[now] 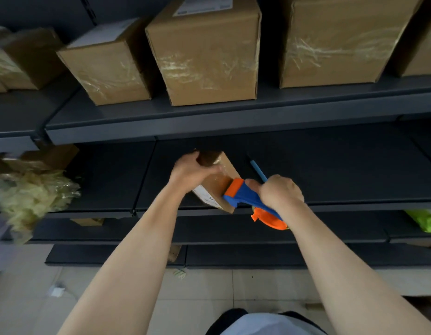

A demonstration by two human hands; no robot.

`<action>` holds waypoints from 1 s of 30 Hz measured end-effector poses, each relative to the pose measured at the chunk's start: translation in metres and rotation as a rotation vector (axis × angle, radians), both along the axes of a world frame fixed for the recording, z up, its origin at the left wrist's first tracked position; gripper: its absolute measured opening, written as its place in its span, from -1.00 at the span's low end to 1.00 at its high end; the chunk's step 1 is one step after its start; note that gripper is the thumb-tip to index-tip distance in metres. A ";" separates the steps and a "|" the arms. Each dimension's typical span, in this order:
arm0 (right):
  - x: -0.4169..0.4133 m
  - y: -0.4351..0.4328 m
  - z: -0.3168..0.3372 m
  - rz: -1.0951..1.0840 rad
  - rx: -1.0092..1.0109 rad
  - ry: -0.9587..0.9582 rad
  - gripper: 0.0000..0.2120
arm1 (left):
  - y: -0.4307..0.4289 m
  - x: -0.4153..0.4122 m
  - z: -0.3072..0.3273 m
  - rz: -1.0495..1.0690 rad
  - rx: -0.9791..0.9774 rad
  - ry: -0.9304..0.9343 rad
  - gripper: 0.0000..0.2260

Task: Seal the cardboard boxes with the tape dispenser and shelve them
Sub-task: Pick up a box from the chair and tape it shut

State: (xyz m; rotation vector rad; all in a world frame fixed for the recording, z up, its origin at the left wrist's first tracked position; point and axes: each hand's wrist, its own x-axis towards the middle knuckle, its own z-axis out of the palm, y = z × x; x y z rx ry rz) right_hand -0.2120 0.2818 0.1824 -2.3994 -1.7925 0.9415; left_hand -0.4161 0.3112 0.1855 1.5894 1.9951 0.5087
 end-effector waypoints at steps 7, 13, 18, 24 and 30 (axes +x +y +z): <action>-0.016 0.014 0.025 0.084 0.066 -0.029 -0.34 | 0.004 -0.036 -0.002 0.077 -0.134 -0.413 -0.70; -0.033 0.028 0.027 0.074 0.070 0.011 -0.39 | 0.018 -0.025 -0.021 0.059 0.022 0.092 -0.46; -0.019 0.032 0.018 0.051 0.063 0.122 -0.36 | 0.025 -0.033 -0.041 0.121 -0.100 -0.095 -0.60; 0.045 0.027 0.011 0.003 0.003 0.033 -0.30 | 0.030 -0.036 -0.052 0.121 -0.090 -0.184 -0.64; 0.037 0.031 0.006 0.094 -0.034 -0.058 -0.33 | 0.030 -0.035 -0.052 0.101 -0.120 -0.155 -0.67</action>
